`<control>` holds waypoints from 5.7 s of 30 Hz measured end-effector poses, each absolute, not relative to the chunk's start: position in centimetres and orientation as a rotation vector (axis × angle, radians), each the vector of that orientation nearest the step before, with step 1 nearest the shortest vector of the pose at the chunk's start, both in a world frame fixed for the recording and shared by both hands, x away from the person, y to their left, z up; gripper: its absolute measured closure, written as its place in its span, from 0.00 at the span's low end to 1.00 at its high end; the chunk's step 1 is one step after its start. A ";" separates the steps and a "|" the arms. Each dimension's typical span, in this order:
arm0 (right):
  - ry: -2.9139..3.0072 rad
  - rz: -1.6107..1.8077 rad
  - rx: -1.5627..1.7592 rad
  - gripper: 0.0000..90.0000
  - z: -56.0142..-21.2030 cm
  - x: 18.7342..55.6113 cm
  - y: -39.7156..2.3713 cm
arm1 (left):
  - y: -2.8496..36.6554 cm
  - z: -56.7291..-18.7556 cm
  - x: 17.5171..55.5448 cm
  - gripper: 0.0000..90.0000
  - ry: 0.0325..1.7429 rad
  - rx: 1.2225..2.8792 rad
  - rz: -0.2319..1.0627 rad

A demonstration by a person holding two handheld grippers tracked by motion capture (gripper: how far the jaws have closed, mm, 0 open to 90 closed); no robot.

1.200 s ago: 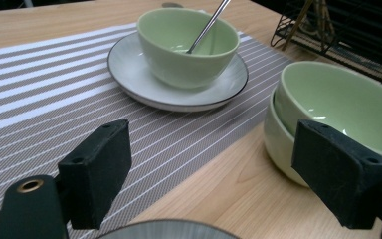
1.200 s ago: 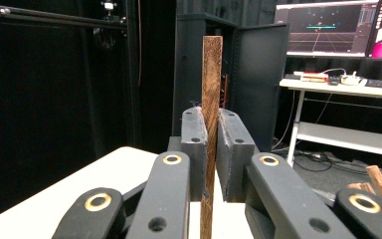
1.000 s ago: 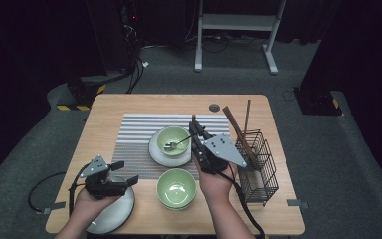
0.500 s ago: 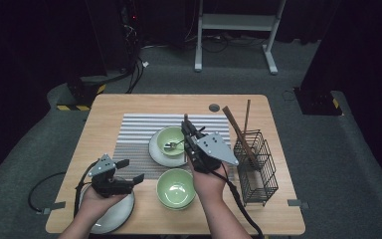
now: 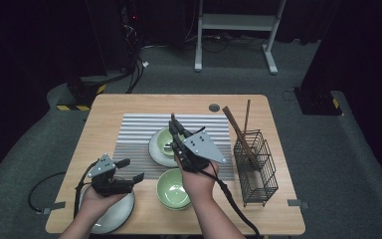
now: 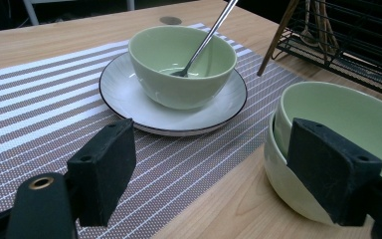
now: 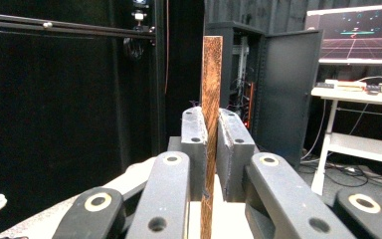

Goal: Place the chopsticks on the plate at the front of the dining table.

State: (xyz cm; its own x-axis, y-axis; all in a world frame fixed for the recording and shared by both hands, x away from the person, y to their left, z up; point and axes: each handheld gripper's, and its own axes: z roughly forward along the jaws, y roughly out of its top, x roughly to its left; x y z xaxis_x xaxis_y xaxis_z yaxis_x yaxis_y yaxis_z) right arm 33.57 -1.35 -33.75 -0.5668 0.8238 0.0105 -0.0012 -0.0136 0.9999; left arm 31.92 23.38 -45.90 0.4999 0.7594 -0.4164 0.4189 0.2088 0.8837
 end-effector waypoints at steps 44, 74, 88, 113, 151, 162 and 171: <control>1.678 1.728 0.835 0.92 -34.0 32.4 0.8 | 20.0 -44.1 33.3 0.43 1.022 1.369 0.335; 1.706 1.738 0.840 0.92 -34.6 32.2 1.7 | 18.4 -45.3 33.2 0.73 1.000 1.363 0.337; 1.723 1.752 0.851 0.92 -34.9 32.4 2.1 | 17.9 -45.6 33.0 0.91 0.972 1.385 0.380; 1.731 1.718 0.862 0.78 -34.9 32.5 1.9 | 17.7 -45.8 32.7 0.95 0.960 1.424 0.394; 1.819 1.586 0.962 0.70 -39.2 34.2 1.3 | 18.7 -45.4 31.9 0.95 0.943 1.395 0.318; 1.814 1.593 1.050 0.62 -40.2 35.3 0.1 | 19.2 -45.4 31.4 0.94 0.939 1.381 0.317; 1.805 1.595 1.092 0.52 -41.0 35.9 -0.4 | 19.6 -45.3 31.2 0.94 0.952 1.352 0.290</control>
